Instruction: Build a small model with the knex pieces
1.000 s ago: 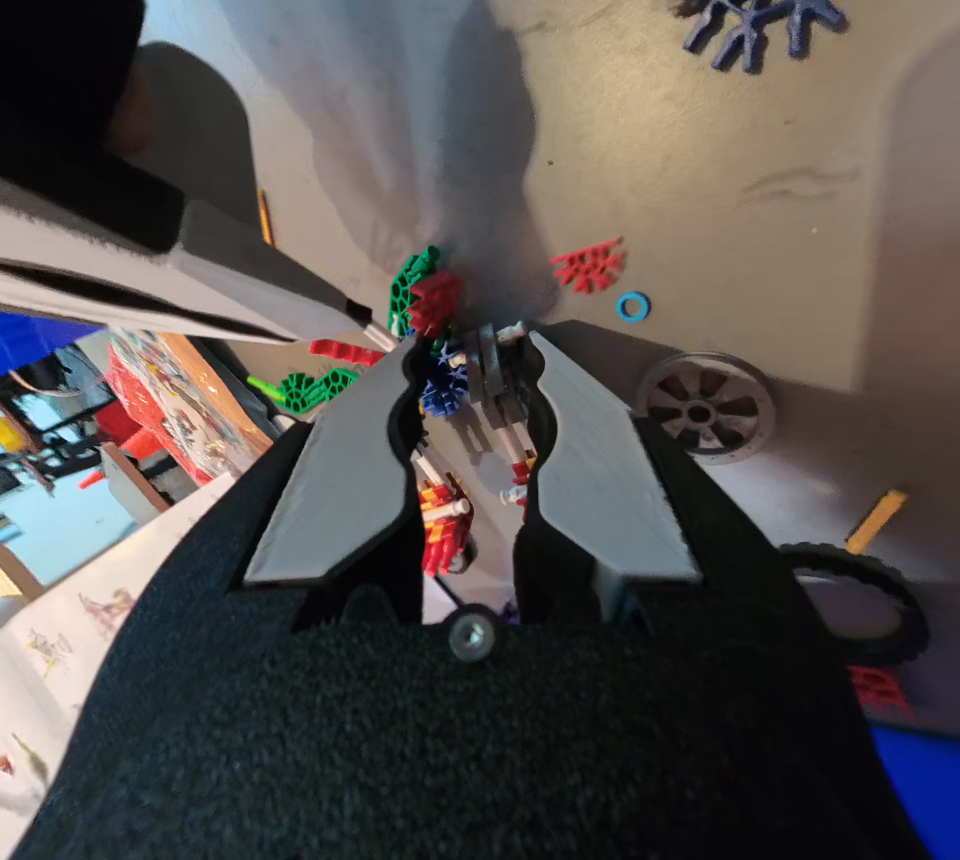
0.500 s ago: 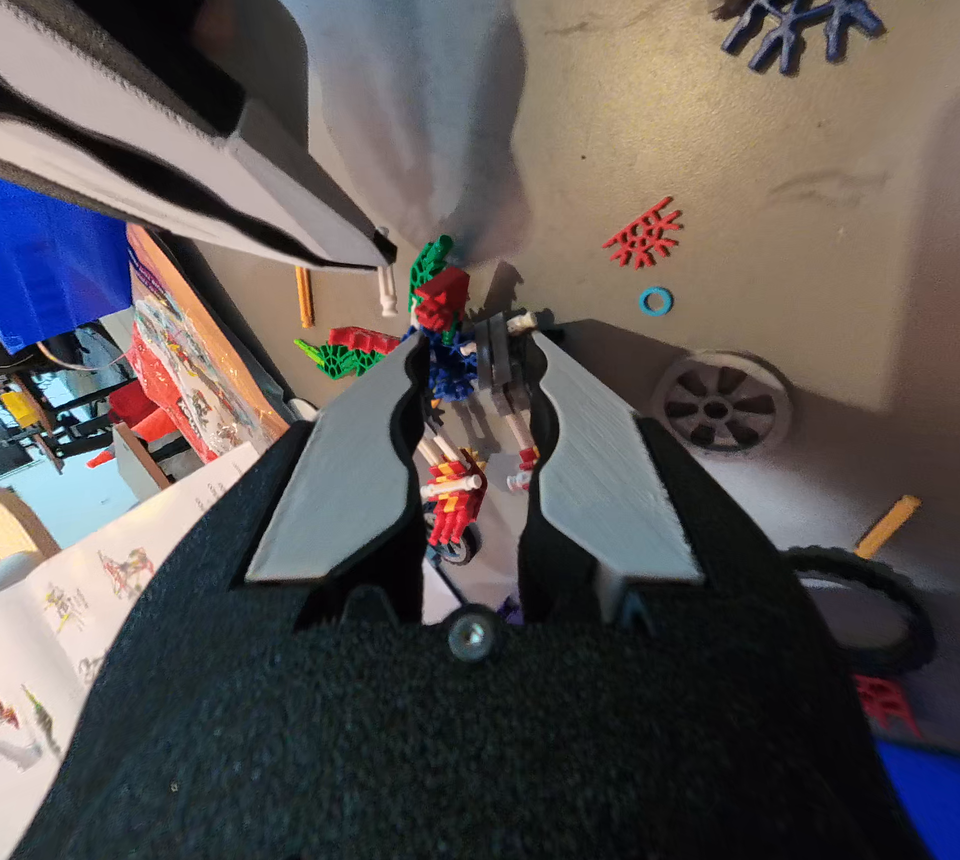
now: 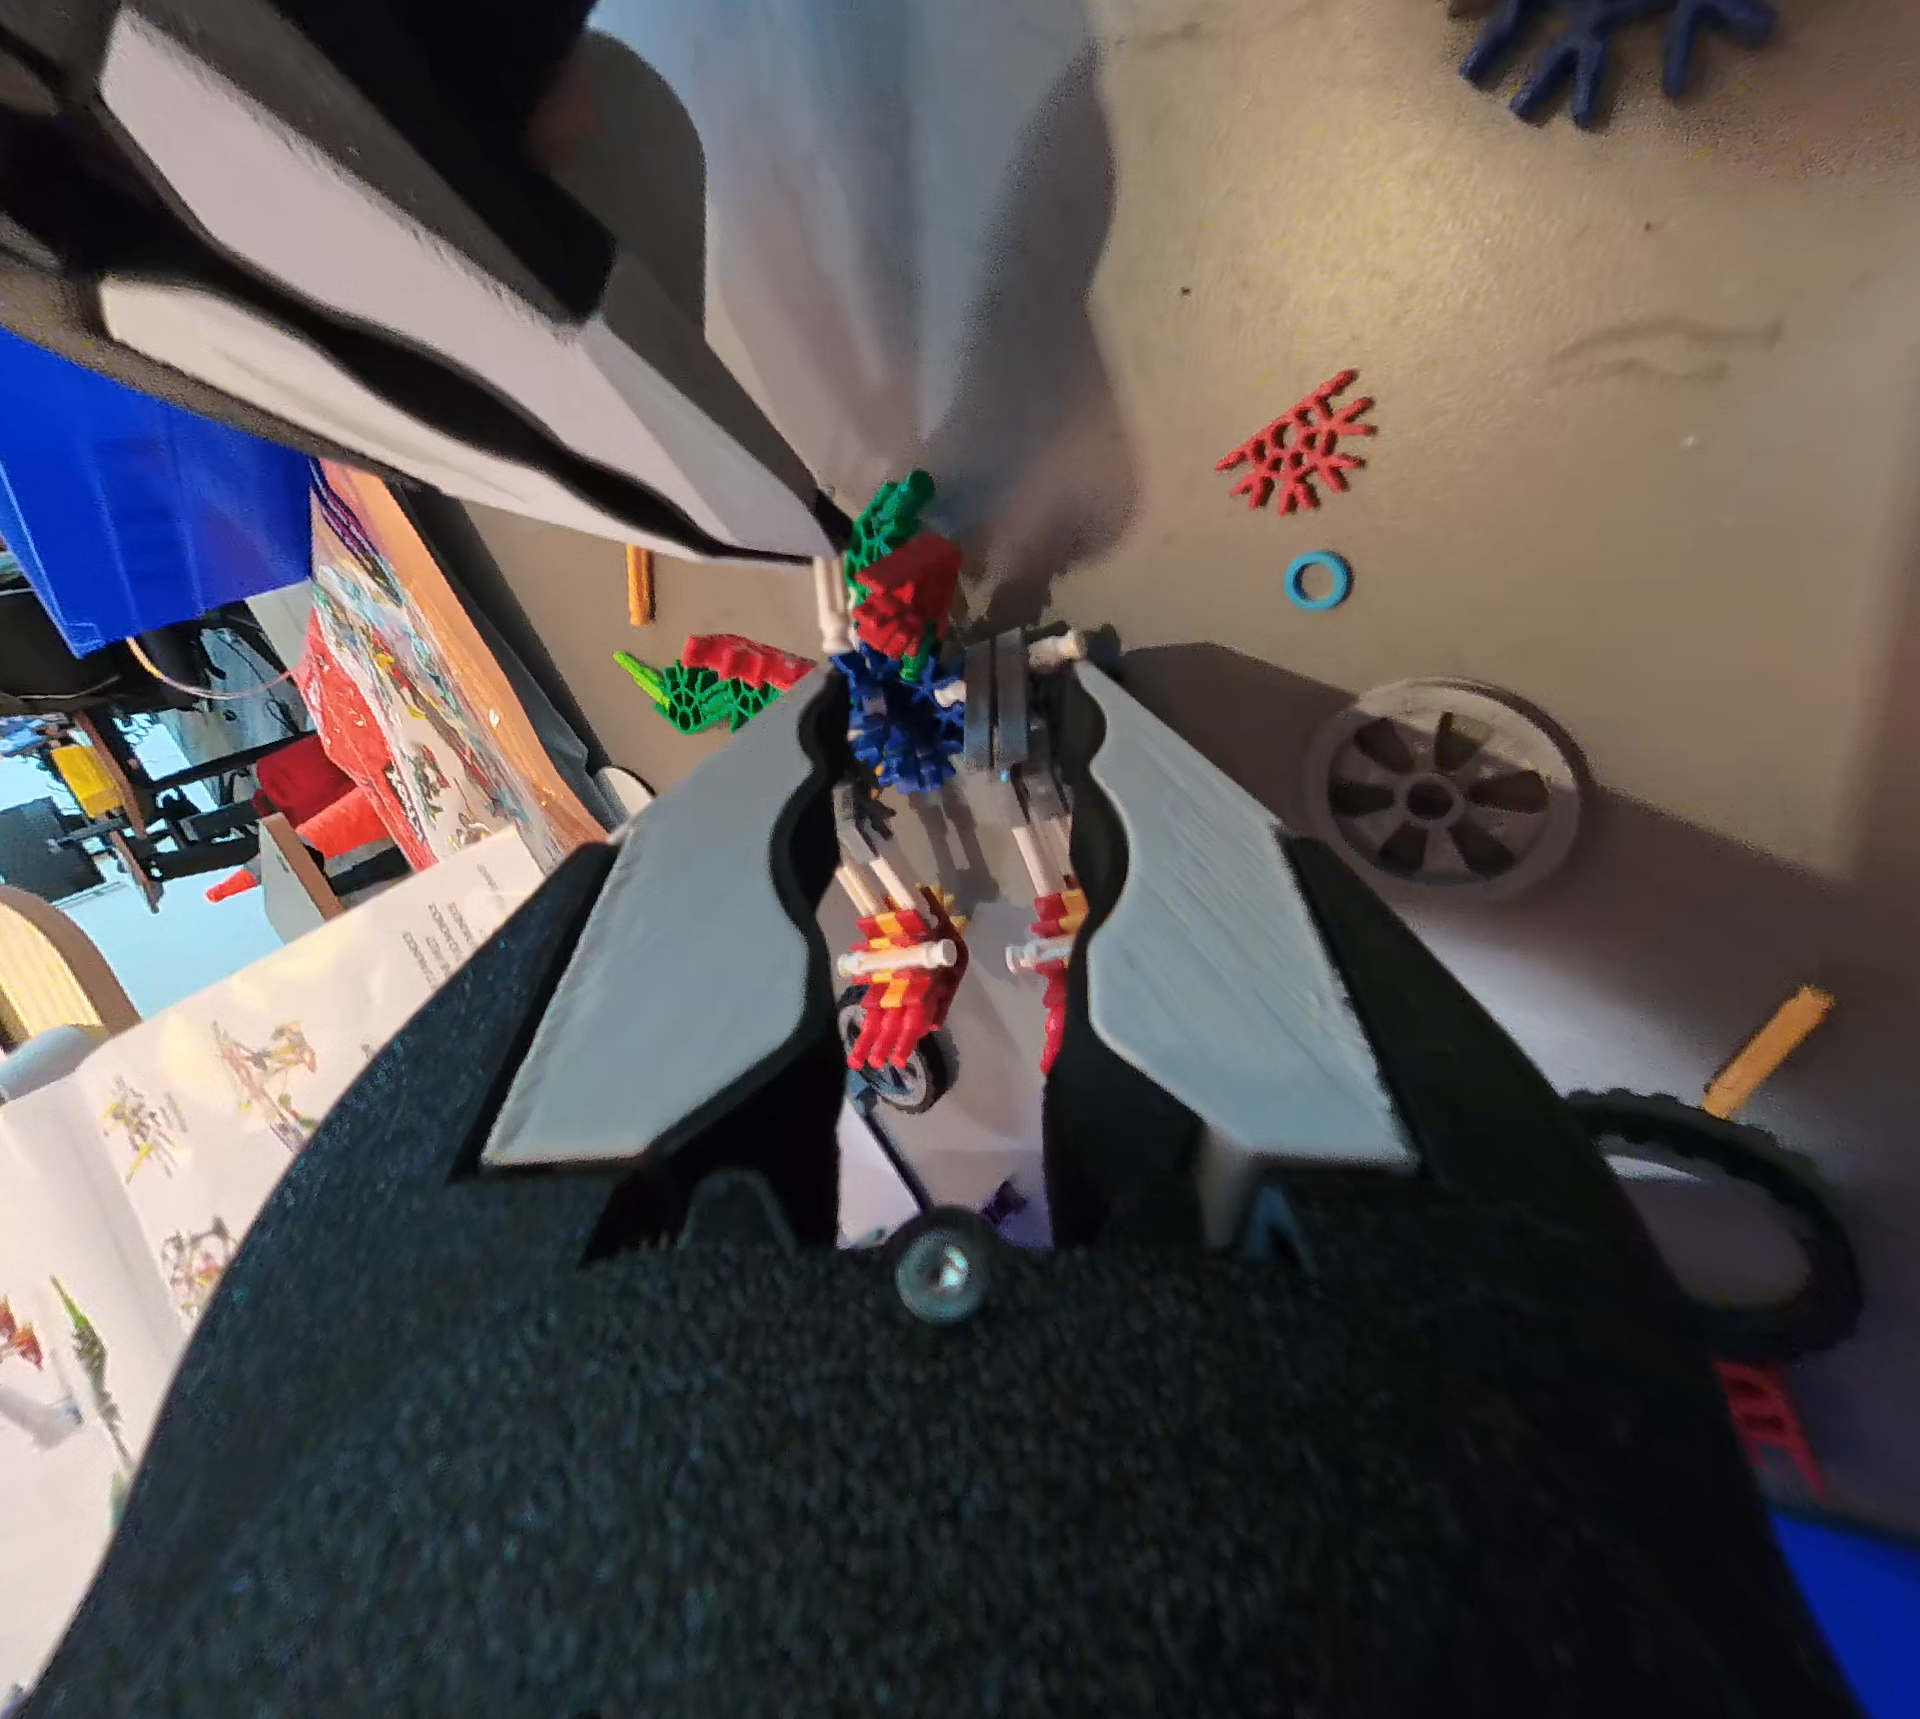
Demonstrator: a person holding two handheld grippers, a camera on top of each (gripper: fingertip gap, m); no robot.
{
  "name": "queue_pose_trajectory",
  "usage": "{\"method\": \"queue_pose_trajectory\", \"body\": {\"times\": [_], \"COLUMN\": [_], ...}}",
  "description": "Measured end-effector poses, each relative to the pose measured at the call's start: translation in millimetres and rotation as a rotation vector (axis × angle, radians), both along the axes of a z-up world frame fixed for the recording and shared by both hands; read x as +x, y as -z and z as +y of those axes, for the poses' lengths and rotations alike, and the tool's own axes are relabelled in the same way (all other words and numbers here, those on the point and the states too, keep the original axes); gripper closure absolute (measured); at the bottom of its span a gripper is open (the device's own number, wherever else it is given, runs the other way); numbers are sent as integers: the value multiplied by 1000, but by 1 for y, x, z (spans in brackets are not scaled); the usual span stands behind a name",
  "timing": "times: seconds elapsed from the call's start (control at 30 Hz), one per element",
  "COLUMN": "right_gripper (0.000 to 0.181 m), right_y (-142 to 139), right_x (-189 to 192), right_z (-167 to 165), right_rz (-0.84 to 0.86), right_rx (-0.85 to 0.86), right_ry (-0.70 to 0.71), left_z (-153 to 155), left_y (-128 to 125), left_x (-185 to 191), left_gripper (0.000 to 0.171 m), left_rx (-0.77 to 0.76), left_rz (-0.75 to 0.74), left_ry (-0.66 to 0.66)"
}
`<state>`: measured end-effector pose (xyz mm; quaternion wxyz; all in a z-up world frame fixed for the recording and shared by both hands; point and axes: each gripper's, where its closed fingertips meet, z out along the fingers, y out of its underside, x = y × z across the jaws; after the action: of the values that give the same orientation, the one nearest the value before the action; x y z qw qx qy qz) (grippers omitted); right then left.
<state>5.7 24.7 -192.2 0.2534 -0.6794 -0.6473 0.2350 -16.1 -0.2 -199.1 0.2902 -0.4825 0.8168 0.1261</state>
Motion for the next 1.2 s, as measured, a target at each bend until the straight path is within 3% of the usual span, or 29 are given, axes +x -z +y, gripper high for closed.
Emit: {"method": "queue_pose_trajectory", "body": {"times": [1.2], "right_gripper": [177], "right_y": [0], "right_x": [-9], "right_z": [13], "right_rz": [-106], "right_rx": [76], "right_ry": [-67], "left_z": [19], "left_y": [4], "left_x": [-7], "left_gripper": [130], "left_rx": [38], "left_rz": [107], "left_ry": [-22]}}
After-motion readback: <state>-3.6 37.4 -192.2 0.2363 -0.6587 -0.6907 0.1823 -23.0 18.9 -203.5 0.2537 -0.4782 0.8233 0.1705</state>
